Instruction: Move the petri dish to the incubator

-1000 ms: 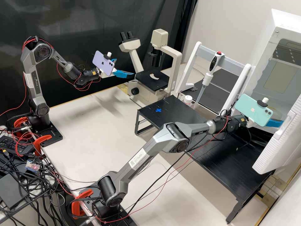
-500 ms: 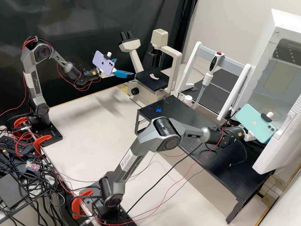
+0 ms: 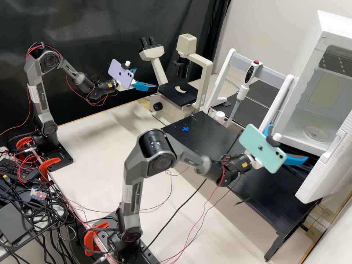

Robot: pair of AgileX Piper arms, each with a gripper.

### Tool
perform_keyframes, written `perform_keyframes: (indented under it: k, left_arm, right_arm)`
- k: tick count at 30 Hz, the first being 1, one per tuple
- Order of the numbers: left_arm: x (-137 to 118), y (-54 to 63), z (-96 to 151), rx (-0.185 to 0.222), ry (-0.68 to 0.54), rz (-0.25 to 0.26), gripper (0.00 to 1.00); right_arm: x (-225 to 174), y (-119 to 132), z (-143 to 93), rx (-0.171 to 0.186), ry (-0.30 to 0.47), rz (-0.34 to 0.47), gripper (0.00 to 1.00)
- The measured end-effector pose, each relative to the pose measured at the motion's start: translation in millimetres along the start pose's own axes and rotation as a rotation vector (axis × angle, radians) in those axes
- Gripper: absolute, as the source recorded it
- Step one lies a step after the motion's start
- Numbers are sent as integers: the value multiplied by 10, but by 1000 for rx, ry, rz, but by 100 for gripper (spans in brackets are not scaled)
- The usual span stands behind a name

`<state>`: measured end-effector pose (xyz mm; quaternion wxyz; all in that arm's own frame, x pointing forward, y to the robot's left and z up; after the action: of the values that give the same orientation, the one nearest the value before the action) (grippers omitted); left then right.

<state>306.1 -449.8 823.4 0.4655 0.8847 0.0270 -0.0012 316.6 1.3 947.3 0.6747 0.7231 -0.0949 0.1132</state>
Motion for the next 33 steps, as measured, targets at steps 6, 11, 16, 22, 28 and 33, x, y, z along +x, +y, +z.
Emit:
perform_keyframes:
  k: [6,11,16,22,28,33]
  left_arm:
    - [0,0,0,0,0,0,100]
    - [0,0,0,0,0,0,100]
    - [0,0,0,0,0,0,100]
    - [0,0,0,0,0,0,100]
    - [0,0,0,0,0,0,100]
    - [0,0,0,0,0,0,100]
  right_arm:
    - [-593,-137,-159,14,105,-10,100]
    - [-1057,-294,-255,31,138,-29,100]
    - [-1425,-435,-279,43,136,-71,100]
    - [-1587,-561,-241,63,121,-123,100]
    - [-1624,-610,-246,72,123,-145,100]
    - [-1622,-617,-252,75,122,-141,100]
